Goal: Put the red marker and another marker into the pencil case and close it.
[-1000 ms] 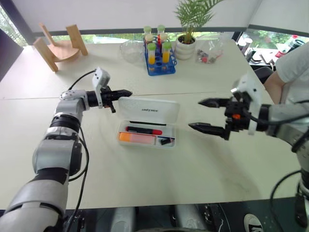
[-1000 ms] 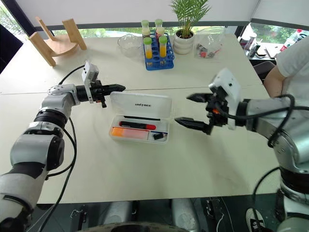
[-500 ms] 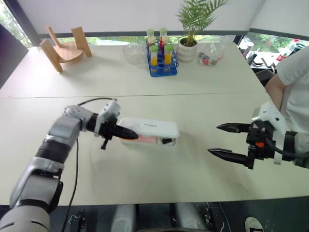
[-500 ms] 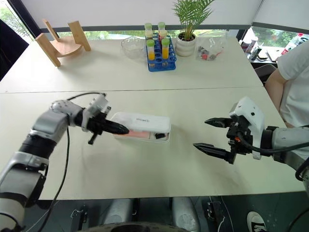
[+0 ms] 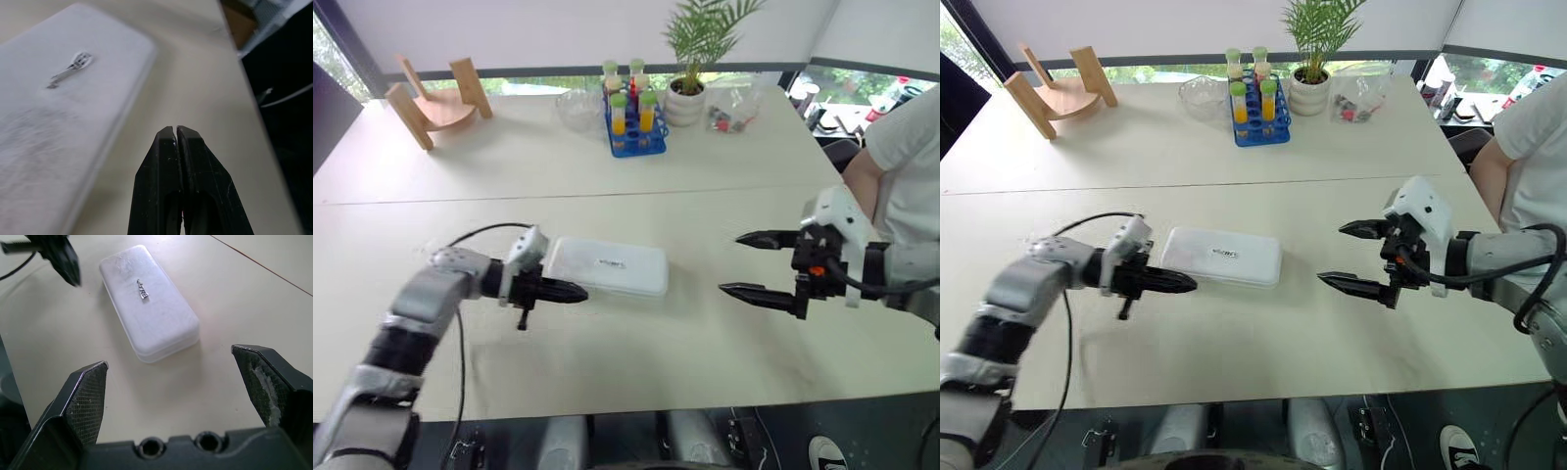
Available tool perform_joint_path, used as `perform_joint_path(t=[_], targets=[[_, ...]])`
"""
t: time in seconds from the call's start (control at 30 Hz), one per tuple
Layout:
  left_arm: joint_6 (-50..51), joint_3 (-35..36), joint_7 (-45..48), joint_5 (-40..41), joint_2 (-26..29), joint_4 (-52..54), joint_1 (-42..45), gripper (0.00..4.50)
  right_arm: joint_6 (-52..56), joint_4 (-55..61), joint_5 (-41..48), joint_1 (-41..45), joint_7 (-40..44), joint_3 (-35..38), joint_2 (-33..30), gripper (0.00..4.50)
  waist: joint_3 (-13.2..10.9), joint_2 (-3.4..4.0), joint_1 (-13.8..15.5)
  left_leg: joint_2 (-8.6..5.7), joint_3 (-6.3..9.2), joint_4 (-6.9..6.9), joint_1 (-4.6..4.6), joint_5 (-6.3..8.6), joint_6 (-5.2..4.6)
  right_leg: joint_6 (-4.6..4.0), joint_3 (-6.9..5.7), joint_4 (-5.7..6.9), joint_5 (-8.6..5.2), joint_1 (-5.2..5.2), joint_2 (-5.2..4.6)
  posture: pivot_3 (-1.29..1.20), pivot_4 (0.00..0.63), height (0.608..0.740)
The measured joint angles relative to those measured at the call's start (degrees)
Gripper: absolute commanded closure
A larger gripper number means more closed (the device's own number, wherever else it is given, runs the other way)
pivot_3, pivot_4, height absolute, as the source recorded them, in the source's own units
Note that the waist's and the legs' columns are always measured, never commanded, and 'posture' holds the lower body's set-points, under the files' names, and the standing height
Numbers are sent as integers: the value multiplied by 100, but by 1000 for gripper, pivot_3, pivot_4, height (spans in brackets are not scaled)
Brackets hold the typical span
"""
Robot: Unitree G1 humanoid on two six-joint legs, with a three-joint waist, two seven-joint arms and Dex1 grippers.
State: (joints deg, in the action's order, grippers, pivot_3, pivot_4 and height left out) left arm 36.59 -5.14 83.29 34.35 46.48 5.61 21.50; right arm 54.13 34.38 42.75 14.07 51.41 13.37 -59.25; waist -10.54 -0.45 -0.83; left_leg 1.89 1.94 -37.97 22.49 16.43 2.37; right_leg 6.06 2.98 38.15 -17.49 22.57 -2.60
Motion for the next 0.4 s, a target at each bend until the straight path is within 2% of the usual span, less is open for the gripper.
perform_joint_path(t=[0.17, 0.3, 0.4], targets=[[956, 843, -378, 979, 525, 1388, -950, 4439, -163, -208, -57, 175, 85, -263, 2, 0, -10, -11, -1, 0, -2, 1, 2, 1, -2, 0, 2, -7, 0, -1, -8, 0, 150, 740], [1152, 2096, -1212, 1133, 677, 2098, -1899, 4439, -328, -391, -176, 22, 293, -327, -112, 0, -10, -11, 2, -1, -2, 1, -6, 1, -2, -1, 1, -6, 0, -7, -7, 0, 150, 740], [1213, 2696, -1621, 1172, 686, 2396, -2352, 4439, -370, -470, -198, -81, 408, -328, -176, 0, -11, -11, 13, -2, -4, 0, -6, 1, -2, -1, 1, -7, 0, -8, -8, 0, 150, 740]])
